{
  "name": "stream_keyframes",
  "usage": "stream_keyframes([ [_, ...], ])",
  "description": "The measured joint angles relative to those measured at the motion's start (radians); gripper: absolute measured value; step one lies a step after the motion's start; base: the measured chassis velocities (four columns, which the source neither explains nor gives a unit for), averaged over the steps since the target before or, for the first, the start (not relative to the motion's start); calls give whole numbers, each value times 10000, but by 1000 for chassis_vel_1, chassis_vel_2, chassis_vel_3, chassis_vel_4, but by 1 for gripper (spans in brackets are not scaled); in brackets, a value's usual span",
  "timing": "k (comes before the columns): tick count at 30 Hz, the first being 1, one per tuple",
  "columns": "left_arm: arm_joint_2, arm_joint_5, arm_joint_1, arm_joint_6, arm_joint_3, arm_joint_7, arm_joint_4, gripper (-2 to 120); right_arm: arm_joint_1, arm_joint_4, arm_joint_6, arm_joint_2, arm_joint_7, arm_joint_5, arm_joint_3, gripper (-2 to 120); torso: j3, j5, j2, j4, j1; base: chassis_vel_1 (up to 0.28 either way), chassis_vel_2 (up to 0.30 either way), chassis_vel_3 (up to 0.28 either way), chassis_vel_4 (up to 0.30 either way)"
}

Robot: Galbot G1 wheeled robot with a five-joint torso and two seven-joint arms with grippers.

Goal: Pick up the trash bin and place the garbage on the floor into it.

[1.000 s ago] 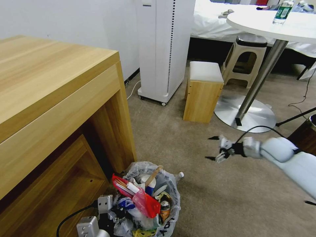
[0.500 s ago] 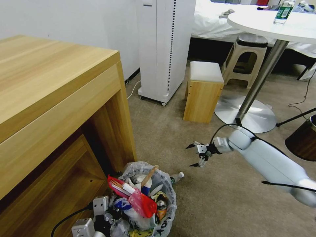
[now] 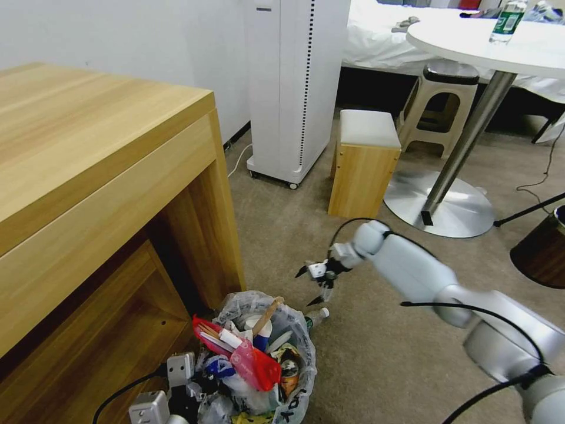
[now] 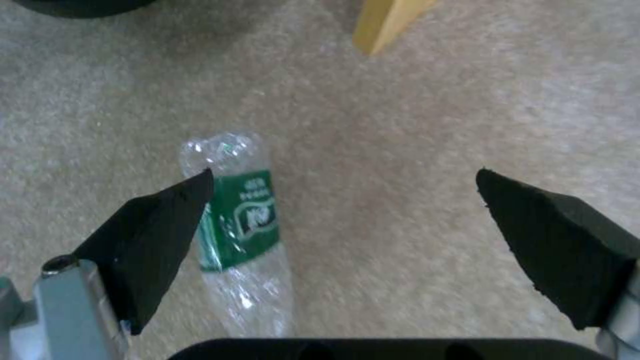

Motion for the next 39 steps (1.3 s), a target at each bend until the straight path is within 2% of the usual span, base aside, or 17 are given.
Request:
stream_keyframes([
  [5,-81,38,34,-4,-35,2,10,0,-269,-267,49,186,8,-49,-22,100,0,2,0,-2,0,0,0,0,0],
  [24,-117,108,65,-41,-65,-6,84,0,-1370,-485,44,-26,777,-313,-90,100,-1,3,0,-3,0,0,0,0,0],
  [39,-30,94,135,-85,-119,-4,13,0,-1323,-1274,306,354,1206,-537,120,100,-1,1,1,-2,-1,0,0,0,0],
])
